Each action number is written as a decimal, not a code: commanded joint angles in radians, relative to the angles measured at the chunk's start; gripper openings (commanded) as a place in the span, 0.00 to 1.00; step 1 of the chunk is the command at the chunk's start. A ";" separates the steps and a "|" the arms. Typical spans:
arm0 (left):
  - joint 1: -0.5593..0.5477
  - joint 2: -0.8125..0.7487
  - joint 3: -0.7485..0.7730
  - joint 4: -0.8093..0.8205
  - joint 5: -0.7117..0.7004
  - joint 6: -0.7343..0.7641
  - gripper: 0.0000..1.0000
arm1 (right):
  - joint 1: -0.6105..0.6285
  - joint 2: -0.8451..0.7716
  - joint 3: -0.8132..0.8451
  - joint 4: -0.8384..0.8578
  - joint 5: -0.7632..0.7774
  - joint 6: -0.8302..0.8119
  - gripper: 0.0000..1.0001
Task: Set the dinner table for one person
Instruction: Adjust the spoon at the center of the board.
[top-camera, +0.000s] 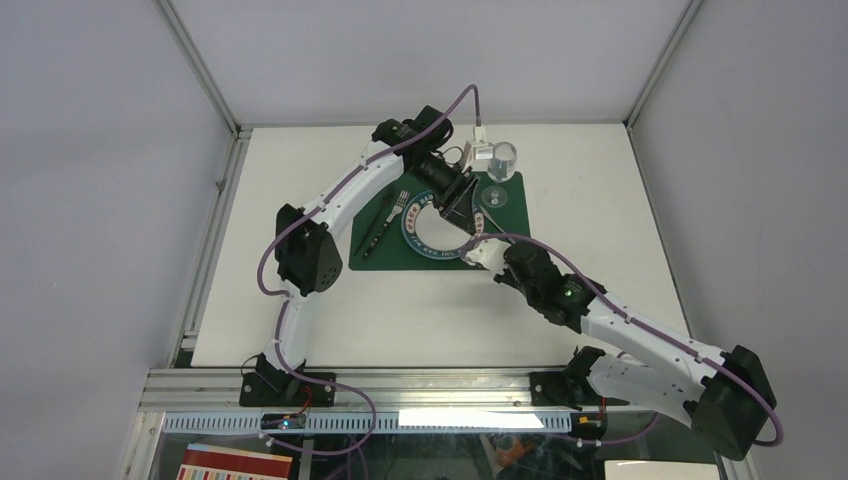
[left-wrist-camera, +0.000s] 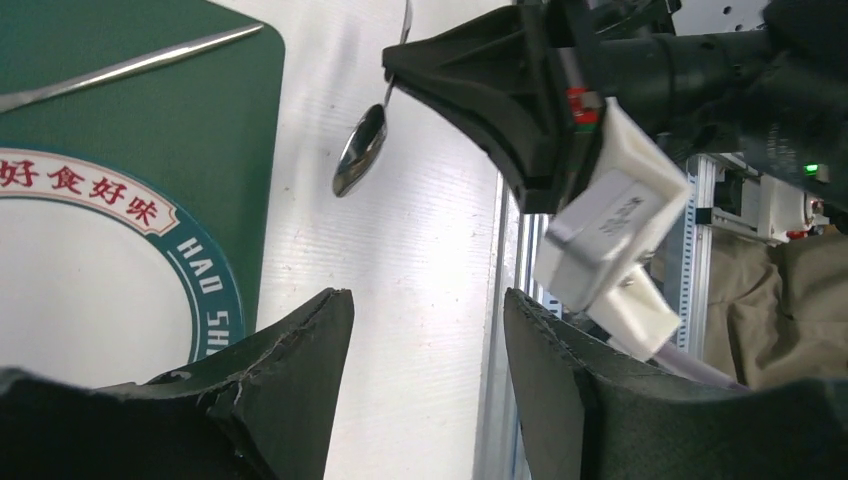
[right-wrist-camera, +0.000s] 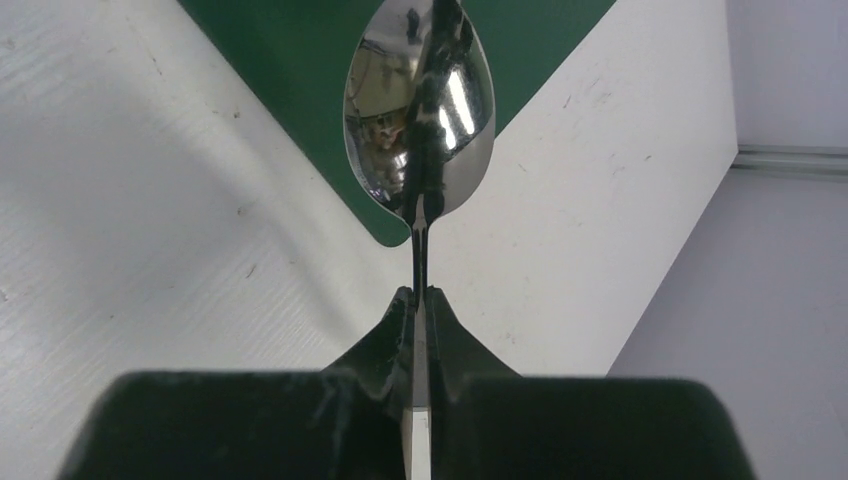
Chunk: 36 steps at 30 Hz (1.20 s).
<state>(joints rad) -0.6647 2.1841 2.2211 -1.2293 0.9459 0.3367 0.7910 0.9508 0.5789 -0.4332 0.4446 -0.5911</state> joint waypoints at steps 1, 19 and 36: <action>0.008 0.013 -0.007 0.038 0.025 0.003 0.58 | 0.006 -0.031 0.049 0.071 0.030 -0.044 0.00; 0.021 0.213 0.217 -0.055 0.172 0.038 0.62 | 0.007 0.018 0.095 0.174 -0.049 -0.069 0.00; -0.007 0.166 0.174 -0.084 0.225 0.076 0.36 | 0.007 0.081 0.096 0.246 -0.015 -0.099 0.00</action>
<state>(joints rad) -0.6510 2.4165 2.4081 -1.3018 1.1088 0.3607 0.7918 1.0218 0.6373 -0.2802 0.4080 -0.6750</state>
